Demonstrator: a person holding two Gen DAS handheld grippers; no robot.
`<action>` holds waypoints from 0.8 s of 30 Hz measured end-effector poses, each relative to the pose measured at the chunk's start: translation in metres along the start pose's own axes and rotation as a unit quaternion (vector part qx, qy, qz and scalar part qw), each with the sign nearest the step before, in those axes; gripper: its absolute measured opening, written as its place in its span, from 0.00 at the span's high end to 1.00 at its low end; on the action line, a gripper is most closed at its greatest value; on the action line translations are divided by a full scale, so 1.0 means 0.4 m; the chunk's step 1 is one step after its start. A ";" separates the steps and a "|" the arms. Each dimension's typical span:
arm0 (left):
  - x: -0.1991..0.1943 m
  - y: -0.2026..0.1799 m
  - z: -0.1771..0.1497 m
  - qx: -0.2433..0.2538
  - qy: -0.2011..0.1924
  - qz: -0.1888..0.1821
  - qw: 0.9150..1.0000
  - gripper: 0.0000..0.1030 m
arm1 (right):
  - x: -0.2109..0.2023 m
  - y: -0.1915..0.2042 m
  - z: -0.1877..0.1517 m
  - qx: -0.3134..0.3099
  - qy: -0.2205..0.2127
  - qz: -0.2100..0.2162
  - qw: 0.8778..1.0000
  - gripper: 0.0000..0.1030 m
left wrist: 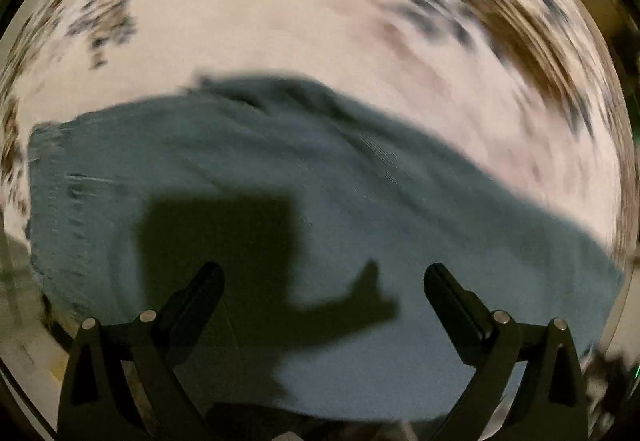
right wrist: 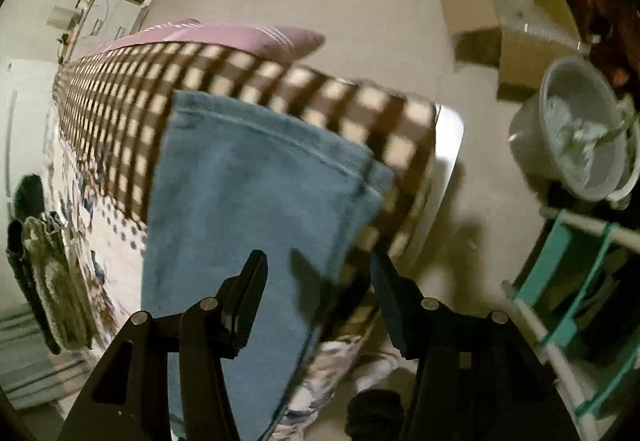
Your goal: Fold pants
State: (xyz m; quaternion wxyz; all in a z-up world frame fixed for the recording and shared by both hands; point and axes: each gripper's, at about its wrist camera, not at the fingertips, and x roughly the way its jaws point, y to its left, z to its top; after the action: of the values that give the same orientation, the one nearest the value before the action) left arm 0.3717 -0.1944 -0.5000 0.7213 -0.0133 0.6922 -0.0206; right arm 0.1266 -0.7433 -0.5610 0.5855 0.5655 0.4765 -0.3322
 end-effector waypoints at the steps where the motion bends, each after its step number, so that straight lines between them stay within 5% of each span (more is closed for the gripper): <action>1: 0.021 -0.033 -0.012 0.024 0.011 -0.002 1.000 0.00 | 0.023 -0.012 -0.012 0.004 0.002 0.009 1.000 0.45; 5: 0.118 -0.106 -0.036 0.068 0.052 -0.008 0.996 0.00 | 0.077 -0.056 -0.035 0.010 -0.013 0.072 0.997 0.49; 12: 0.138 -0.076 0.036 0.041 0.049 -0.023 0.998 0.00 | 0.109 -0.049 -0.015 0.010 -0.070 0.211 0.975 0.51; 13: 0.144 -0.023 0.131 0.037 0.051 -0.022 0.998 0.00 | 0.111 -0.043 -0.010 0.009 -0.070 0.218 0.973 0.51; 16: 0.152 -0.049 0.155 0.034 0.061 -0.012 0.997 0.00 | 0.148 -0.001 0.008 0.000 -0.066 0.228 0.971 0.51; 17: 0.150 -0.055 0.173 0.031 0.066 -0.011 0.997 0.00 | 0.150 0.009 0.012 -0.004 -0.069 0.221 0.973 0.62; 18: 0.148 -0.053 0.193 0.029 0.074 -0.013 0.997 0.00 | 0.148 0.024 0.013 -0.011 -0.072 0.199 0.977 0.85; 19: 0.157 -0.091 0.211 0.027 0.078 -0.015 0.996 0.00 | 0.143 0.039 0.010 -0.017 -0.078 0.182 0.980 0.92; 24: 0.026 -0.041 0.273 -0.006 0.024 -0.052 0.998 0.00 | 0.035 0.129 -0.046 -0.057 -0.111 0.183 0.975 0.92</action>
State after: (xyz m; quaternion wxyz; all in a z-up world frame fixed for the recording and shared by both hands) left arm 0.4808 -0.2121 -0.5050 0.7025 -0.0532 0.7076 -0.0542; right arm 0.1757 -0.7159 -0.5546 0.7167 0.5685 0.3155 -0.2523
